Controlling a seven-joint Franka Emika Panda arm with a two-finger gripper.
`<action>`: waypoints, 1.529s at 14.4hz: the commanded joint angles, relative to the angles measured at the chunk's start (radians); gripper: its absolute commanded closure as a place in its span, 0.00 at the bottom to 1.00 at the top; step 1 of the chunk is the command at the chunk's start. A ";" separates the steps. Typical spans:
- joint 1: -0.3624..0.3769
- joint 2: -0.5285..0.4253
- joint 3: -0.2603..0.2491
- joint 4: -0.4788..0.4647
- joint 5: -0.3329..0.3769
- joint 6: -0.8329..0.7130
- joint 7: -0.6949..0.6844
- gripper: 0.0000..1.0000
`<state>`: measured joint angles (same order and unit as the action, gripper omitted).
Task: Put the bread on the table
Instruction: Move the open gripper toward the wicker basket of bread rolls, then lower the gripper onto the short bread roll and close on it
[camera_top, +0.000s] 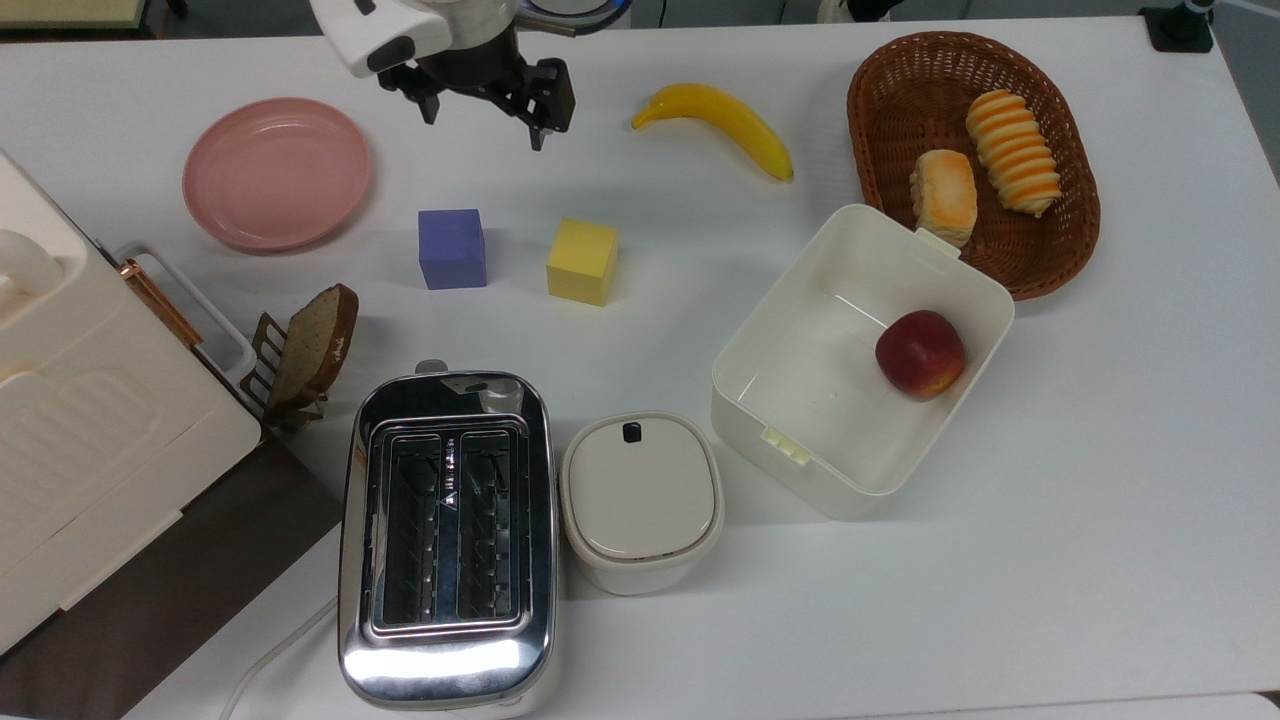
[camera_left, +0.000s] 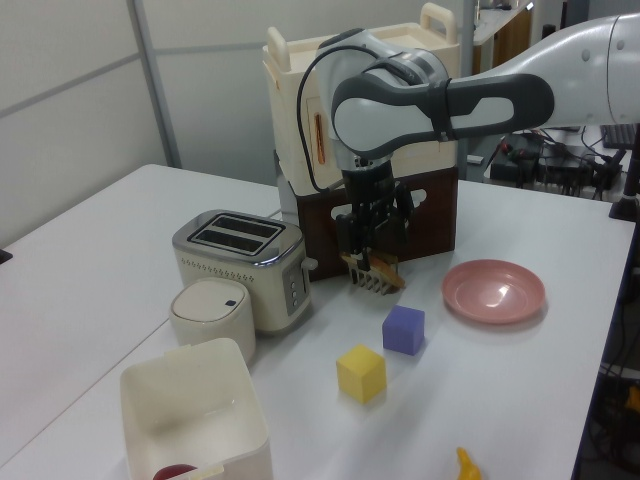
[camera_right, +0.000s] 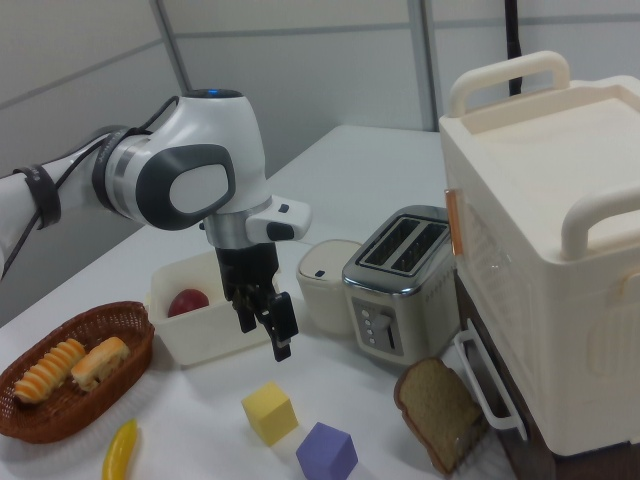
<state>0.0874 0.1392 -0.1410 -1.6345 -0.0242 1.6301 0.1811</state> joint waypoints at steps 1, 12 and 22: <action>-0.011 -0.003 0.003 -0.005 -0.008 0.017 -0.041 0.00; 0.017 0.057 0.020 -0.019 0.004 0.054 -0.032 0.00; 0.465 0.140 0.026 -0.005 0.006 0.178 0.285 0.00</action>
<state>0.4271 0.2312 -0.0999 -1.6371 -0.0206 1.7171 0.3376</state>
